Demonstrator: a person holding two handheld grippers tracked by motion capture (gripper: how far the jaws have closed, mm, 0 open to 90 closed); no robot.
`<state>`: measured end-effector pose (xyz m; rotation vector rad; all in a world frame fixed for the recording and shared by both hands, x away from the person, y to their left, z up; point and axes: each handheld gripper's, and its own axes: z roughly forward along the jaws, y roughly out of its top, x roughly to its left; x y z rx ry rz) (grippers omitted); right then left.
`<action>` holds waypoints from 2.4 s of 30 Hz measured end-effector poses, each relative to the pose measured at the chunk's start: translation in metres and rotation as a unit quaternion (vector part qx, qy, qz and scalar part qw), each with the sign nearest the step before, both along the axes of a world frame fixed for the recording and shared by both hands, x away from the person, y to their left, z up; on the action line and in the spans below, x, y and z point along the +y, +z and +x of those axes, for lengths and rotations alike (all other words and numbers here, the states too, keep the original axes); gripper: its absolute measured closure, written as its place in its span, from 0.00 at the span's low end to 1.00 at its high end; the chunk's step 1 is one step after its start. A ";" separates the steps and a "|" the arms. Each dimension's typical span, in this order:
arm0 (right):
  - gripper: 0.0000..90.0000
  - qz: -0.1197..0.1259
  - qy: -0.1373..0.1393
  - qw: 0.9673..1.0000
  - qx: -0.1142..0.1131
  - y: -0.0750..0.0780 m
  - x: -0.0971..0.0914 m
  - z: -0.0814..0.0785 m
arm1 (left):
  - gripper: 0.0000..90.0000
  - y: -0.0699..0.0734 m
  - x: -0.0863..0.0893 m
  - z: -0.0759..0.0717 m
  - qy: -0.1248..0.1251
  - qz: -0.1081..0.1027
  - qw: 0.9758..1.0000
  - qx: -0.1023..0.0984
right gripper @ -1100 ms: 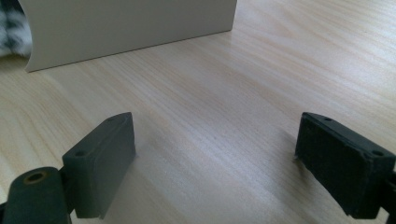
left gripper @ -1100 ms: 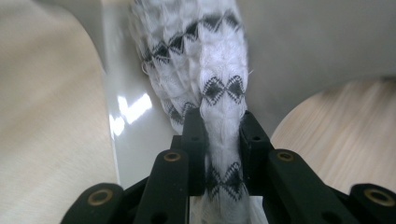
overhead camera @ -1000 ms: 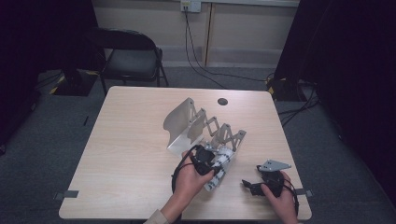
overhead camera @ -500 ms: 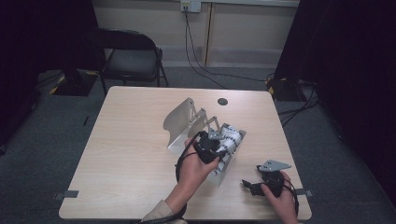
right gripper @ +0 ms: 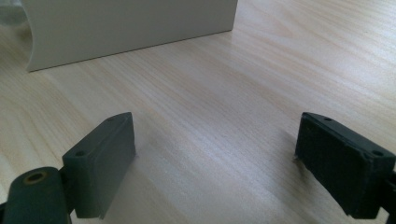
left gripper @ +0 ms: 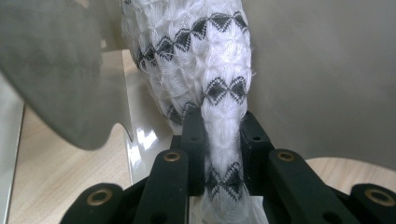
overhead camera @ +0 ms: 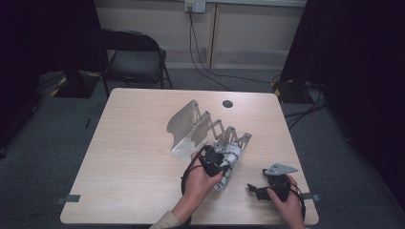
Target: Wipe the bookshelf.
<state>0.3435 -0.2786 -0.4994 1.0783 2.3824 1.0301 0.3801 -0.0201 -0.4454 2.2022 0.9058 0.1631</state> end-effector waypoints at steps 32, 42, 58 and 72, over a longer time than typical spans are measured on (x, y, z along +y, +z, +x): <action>0.13 0.000 0.000 1.000 0.000 0.000 0.000 0.000 | 0.84 0.056 0.005 -0.002 -0.007 -0.032 0.997 -0.064; 0.13 0.000 0.000 1.000 0.000 0.000 0.000 0.000 | 0.84 0.017 0.003 -0.002 -0.003 0.000 1.000 -0.023; 0.13 0.000 0.000 1.000 0.000 0.000 0.000 0.000 | 0.85 -0.022 0.010 -0.010 0.004 0.031 0.999 0.022; 0.13 0.000 0.000 1.000 0.000 0.000 0.000 0.000 | 0.85 0.074 0.024 -0.008 0.015 -0.018 0.998 -0.061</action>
